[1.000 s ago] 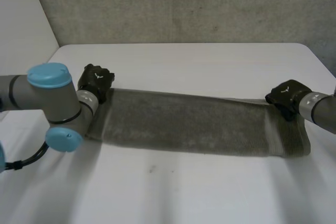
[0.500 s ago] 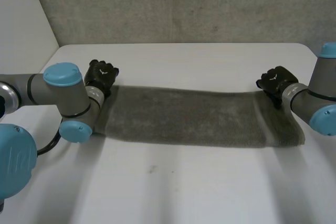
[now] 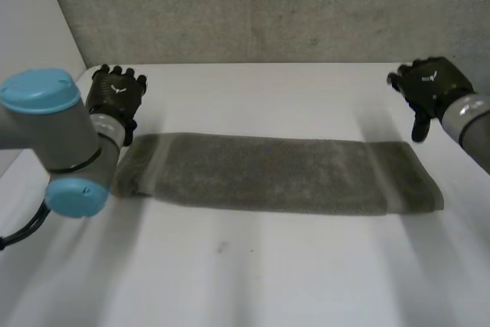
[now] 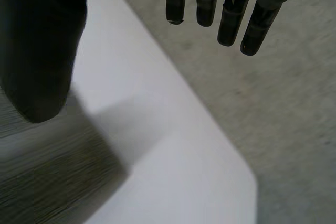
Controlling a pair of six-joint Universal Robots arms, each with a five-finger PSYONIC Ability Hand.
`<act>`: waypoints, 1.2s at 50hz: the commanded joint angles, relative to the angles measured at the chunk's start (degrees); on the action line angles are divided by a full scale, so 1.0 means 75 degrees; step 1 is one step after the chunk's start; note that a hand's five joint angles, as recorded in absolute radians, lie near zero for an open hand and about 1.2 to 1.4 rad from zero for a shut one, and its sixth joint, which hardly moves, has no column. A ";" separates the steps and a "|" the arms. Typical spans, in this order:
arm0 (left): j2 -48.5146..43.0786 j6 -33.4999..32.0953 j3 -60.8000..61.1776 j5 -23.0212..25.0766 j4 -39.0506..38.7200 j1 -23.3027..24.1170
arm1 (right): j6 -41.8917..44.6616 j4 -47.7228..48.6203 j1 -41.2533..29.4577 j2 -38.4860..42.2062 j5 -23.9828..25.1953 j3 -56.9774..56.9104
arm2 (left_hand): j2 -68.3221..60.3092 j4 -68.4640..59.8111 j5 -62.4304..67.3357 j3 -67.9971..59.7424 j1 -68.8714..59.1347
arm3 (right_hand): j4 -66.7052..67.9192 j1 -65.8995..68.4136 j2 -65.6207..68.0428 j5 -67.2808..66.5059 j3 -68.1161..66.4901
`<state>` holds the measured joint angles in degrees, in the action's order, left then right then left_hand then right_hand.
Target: Fold the towel.
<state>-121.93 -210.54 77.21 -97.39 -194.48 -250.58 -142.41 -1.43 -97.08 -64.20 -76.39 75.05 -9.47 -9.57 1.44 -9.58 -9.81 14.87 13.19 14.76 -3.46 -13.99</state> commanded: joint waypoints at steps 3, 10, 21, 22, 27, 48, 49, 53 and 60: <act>0.1469 0.1213 0.2268 0.0306 -0.0929 -0.0035 | 0.0050 0.0131 0.0722 -0.0873 0.0634 0.2813 | -0.0071 -0.0057 -0.0192 -0.0056 -0.0025 | -0.0649 -0.0425 -0.0635 0.0461 0.0531; 0.1738 0.1518 0.3030 0.0517 -0.1315 -0.0058 | 0.0109 0.1161 0.1213 -0.0885 0.1138 0.4007 | -0.0071 -0.0057 -0.0192 -0.0056 -0.0025 | 0.0166 0.0390 0.0180 -0.0354 -0.0284; 0.1656 0.1529 0.3077 0.0517 -0.1432 -0.0046 | 0.0167 0.2100 0.1296 -0.0159 0.1080 0.4021 | -0.0071 -0.0057 -0.0192 -0.0056 -0.0025 | 0.3858 0.4082 0.3872 -0.4046 -0.3976; 0.1656 0.1530 0.3077 0.0517 -0.1432 -0.0046 | 0.0167 0.2100 0.1296 -0.0158 0.1080 0.4021 | -0.0071 -0.0057 -0.0192 -0.0056 -0.0025 | 0.3870 0.4094 0.3884 -0.4058 -0.3988; 0.1668 0.1530 0.3100 0.0517 -0.1432 -0.0046 | 0.0226 0.2147 0.1576 0.0099 0.1080 0.3752 | -0.0071 -0.0057 -0.0192 -0.0056 -0.0025 | 0.8684 0.8908 0.8698 -0.8872 -0.8802; 0.1691 0.1530 0.3206 0.0493 -0.1432 -0.0140 | 0.2362 0.0659 0.2967 0.0101 0.1022 0.1445 | -0.0071 -0.0057 -0.0192 -0.0056 -0.0025 | 0.8684 0.8908 0.8698 -0.8872 -0.8802; 0.1691 0.1530 0.3206 0.0493 -0.1432 -0.0140 | 0.2359 0.0659 0.2960 0.0100 0.1021 0.1442 | -0.0071 -0.0057 -0.0192 -0.0056 -0.0025 | 0.8684 0.8908 0.8698 -0.8872 -0.8802; 0.1703 0.1530 0.3206 0.0482 -0.1432 -0.0140 | 0.1330 0.0659 0.1010 0.0041 0.0624 0.0742 | -0.0071 -0.0057 -0.0192 -0.0056 -0.0025 | 0.8684 0.8908 0.8698 -0.8872 -0.8802; 0.1715 0.1541 0.3288 0.0470 -0.1444 -0.0152 | 0.0976 0.0834 -0.2693 0.0695 -0.0337 0.0177 | -0.0071 -0.0057 -0.0192 -0.0056 -0.0025 | 0.8684 0.8908 0.8698 -0.8872 -0.8802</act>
<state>-109.18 -199.02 101.34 -93.81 -205.23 -251.66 -132.24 3.30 -93.67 -63.09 -73.04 79.84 -9.44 -9.54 1.42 -9.57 -9.81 76.86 75.91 75.43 -66.68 -77.02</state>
